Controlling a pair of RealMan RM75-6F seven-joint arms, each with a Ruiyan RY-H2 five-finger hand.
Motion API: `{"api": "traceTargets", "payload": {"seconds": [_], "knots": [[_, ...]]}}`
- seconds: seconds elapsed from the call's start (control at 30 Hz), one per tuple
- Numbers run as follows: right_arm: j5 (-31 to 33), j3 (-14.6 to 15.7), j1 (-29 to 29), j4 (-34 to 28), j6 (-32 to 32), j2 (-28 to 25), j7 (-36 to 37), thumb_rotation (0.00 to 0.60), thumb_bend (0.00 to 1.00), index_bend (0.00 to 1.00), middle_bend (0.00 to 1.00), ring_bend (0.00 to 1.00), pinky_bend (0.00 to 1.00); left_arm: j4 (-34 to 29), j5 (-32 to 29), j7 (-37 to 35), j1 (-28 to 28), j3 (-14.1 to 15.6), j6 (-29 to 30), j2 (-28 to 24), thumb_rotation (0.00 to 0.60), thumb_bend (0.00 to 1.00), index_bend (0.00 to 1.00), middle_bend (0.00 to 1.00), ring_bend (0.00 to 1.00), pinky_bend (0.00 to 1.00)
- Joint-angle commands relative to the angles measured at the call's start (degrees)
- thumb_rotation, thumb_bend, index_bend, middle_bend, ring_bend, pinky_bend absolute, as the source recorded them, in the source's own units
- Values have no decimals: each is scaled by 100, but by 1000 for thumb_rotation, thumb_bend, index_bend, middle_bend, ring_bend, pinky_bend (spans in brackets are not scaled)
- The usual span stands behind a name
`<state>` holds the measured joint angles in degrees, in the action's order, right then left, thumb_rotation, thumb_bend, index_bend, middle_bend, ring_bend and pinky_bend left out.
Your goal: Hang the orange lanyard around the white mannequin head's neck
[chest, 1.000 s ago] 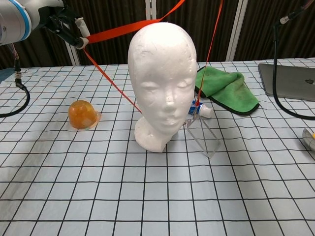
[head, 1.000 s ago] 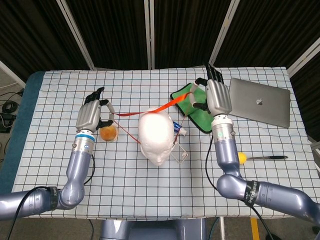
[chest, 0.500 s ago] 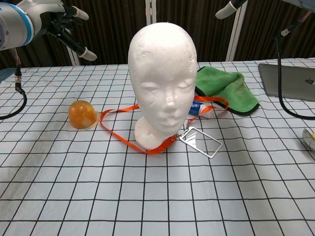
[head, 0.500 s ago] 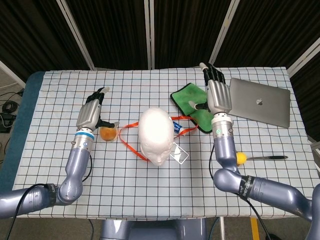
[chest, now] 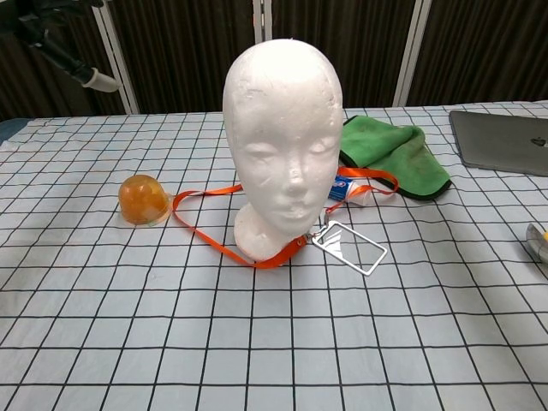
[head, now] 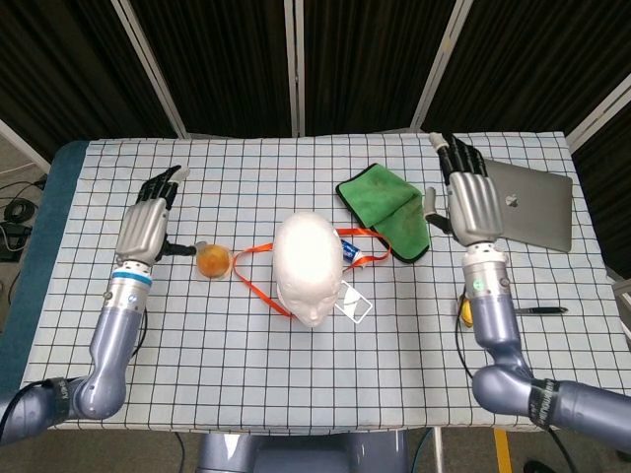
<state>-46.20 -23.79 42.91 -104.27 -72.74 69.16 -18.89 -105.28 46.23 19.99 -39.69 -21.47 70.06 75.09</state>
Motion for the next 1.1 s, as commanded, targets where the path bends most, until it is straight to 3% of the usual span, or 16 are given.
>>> {"api": "traceTargets", "payload": {"seconds": [0.03, 0.13, 0.2, 0.37, 0.63, 0.87, 1.1], "knots": [[-735, 542, -674, -439, 62, -593, 550, 600, 810, 77, 0, 0, 0, -308, 856, -245, 580, 607, 287, -533, 600, 0, 0, 0, 0, 0], [-1238, 920, -1098, -550, 2, -862, 883, 600, 967, 87, 0, 0, 0, -474, 1323, -253, 899, 950, 528, -784, 600, 0, 0, 0, 0, 0], [-1637, 1202, -1374, -542, -86, -979, 1062, 600, 999, 87, 0, 0, 0, -575, 1642, -258, 1130, 1198, 708, -933, 600, 0, 0, 0, 0, 0], [-2612, 1911, -1945, -241, -179, -1092, 1535, 600, 1000, 87, 0, 0, 0, -768, 2315, -117, 1694, 1775, 1215, -1126, 600, 0, 0, 0, 0, 0], [-3676, 2638, -2138, 631, 283, -886, 1968, 600, 1000, 96, 15, 0, 0, -1062, 2816, -18, 2214, 2185, 1598, -1300, 600, 0, 0, 0, 0, 0], [-4278, 2858, -1901, 1021, 808, -406, 2050, 600, 1000, 100, 35, 0, 9, -1159, 2839, 6, 2364, 2242, 1583, -1313, 600, 0, 0, 0, 0, 0], [-4405, 2658, -1509, 1418, 1285, 345, 1934, 600, 1000, 104, 65, 12, 140, -1078, 2889, -68, 2400, 2237, 1473, -1249, 600, 0, 0, 0, 0, 0]]}}
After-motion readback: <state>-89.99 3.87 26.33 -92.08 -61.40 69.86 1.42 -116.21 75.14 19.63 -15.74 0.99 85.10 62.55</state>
